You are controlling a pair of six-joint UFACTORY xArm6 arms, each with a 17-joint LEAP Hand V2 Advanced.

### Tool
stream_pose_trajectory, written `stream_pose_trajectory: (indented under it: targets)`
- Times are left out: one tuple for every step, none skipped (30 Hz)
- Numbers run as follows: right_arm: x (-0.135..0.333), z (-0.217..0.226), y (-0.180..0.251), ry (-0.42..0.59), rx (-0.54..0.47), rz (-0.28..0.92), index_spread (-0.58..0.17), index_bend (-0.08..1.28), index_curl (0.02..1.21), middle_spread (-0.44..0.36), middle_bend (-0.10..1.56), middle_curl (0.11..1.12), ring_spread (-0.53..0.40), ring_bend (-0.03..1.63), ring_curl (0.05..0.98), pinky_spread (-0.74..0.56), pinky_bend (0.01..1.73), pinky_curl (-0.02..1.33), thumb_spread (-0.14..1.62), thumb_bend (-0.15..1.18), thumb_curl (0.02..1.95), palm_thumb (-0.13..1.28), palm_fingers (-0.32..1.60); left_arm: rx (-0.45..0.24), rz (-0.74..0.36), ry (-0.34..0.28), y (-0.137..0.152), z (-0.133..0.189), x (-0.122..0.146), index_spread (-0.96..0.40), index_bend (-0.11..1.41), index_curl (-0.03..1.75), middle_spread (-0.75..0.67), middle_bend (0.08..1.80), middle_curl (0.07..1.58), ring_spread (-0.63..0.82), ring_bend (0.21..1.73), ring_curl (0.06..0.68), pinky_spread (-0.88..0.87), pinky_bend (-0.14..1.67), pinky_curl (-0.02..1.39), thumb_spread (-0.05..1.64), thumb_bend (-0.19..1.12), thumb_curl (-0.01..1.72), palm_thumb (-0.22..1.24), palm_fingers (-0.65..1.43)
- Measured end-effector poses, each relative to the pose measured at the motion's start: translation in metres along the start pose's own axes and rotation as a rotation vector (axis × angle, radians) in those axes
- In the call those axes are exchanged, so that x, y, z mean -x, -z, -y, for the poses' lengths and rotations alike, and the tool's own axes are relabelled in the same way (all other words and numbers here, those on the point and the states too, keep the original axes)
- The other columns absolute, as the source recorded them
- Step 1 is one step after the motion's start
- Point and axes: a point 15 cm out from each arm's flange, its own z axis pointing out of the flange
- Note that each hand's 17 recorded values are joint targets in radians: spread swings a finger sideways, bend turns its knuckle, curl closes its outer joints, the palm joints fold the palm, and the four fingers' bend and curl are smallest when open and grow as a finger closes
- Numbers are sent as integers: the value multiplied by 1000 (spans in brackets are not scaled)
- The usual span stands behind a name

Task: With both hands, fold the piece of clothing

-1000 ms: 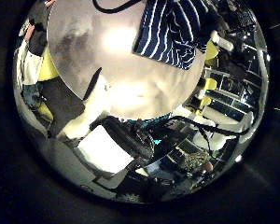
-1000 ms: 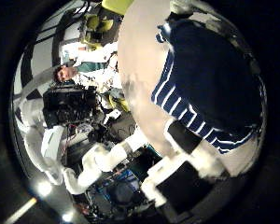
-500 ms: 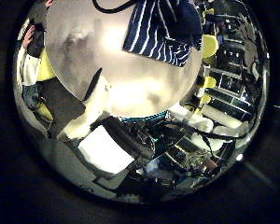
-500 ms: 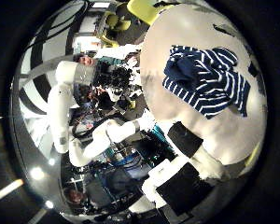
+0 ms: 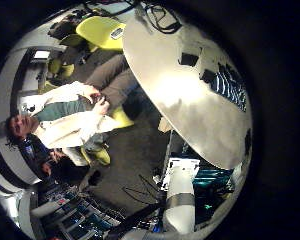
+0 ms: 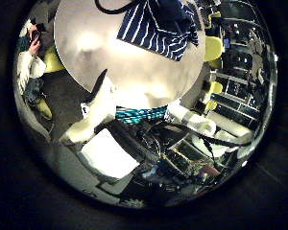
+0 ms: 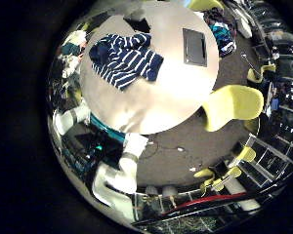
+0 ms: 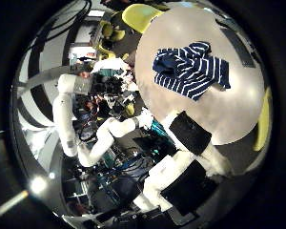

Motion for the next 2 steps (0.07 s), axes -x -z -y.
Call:
stream_pose_trajectory:
  targets:
    - [-2,-1,-3,3,9,0,-325,192,397,5,327,352,145,704,253,490,580,443,1318,-12,478,672,241,1,-2,4,0,-1,-1,-83,175,365,15,208,420,-78,810,273,-138,574,491,1167,-19,371,519,315]
    - [-3,-3,-5,3,17,-4,-326,197,398,6,325,351,145,699,251,490,576,440,1320,-11,476,671,246,2,-2,9,-1,-3,-1,-85,175,366,13,208,421,-79,811,274,-139,574,491,1167,-18,371,519,314]
